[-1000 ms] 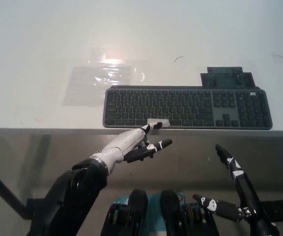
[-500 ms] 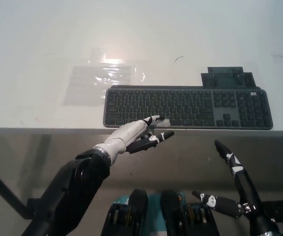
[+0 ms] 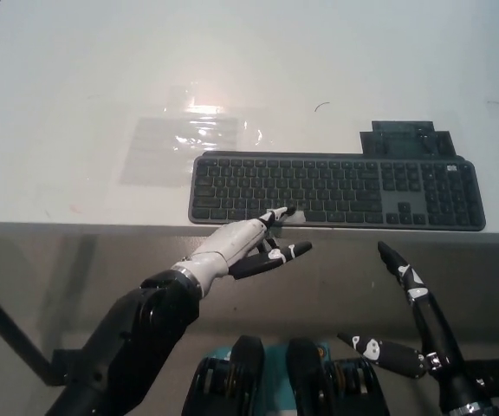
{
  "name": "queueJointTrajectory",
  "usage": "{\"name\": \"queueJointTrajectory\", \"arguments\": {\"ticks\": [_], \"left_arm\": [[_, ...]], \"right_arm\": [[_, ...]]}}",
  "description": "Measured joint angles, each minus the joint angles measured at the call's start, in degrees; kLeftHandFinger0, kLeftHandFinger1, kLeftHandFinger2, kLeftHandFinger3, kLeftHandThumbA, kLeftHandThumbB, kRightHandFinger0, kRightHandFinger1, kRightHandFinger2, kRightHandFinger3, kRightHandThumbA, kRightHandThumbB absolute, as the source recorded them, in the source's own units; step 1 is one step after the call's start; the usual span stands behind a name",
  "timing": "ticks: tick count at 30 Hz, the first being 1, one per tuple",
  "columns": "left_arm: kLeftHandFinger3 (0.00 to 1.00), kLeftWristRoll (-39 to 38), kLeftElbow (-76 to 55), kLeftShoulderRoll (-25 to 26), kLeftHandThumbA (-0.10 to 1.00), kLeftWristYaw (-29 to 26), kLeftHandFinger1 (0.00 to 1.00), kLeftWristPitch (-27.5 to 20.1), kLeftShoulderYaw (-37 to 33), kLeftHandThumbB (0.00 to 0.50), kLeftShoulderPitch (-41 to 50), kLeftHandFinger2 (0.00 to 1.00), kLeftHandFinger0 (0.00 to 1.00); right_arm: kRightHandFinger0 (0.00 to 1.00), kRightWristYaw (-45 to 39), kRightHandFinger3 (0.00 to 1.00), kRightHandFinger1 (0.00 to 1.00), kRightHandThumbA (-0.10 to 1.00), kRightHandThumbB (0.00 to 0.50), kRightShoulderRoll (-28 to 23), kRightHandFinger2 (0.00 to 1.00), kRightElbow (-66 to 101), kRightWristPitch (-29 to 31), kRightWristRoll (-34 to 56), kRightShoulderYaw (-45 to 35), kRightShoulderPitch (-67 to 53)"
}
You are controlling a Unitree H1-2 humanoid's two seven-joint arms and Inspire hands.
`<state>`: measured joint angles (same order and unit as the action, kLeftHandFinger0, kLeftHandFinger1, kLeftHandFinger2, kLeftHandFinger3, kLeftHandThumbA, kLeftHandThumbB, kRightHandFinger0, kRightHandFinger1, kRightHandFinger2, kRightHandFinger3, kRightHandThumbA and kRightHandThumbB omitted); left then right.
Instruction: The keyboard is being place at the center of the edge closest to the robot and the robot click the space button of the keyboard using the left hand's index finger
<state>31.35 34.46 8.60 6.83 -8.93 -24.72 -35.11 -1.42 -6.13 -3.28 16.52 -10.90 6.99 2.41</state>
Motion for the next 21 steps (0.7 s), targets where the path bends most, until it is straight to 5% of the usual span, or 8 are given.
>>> {"name": "queueJointTrajectory", "arguments": {"ticks": [2,10,12,15,21], "left_arm": [[1.0,0.18,1.78,-0.27,1.0,-1.48,0.4,-1.01,-0.39,0.382,-0.04,0.39,0.25],[1.0,-0.11,6.69,-0.98,1.0,-6.45,0.35,-6.1,-0.85,0.4,-0.3,0.31,0.18],[1.0,-0.28,7.19,-0.98,1.0,-6.94,0.44,-6.77,-0.94,0.416,-0.32,0.39,0.23],[1.0,-0.58,7.7,-0.94,1.0,-7.59,0.4,-7.63,-1.04,0.407,-0.3,0.34,0.25],[1.0,-0.75,0.79,0.55,1.0,-6.92,0.22,-5.94,-0.99,0.391,2.49,0.13,0.04]], "right_arm": [[1.0,-0.01,1.0,1.0,1.0,0.434,-0.03,1.0,0.0,0.0,0.0,0.0,0.42],[1.0,0.0,1.0,1.0,1.0,0.421,-0.11,1.0,-0.37,0.0,0.0,-0.02,1.2],[1.0,0.0,1.0,1.0,1.0,0.424,-0.11,1.0,-0.56,0.0,0.0,-0.02,1.21],[1.0,-0.01,1.0,1.0,1.0,0.418,-0.11,1.0,-0.64,0.0,0.01,-0.02,1.2],[1.0,0.0,1.0,1.0,1.0,0.414,-0.13,1.0,-0.65,0.0,0.0,0.0,1.2]]}}
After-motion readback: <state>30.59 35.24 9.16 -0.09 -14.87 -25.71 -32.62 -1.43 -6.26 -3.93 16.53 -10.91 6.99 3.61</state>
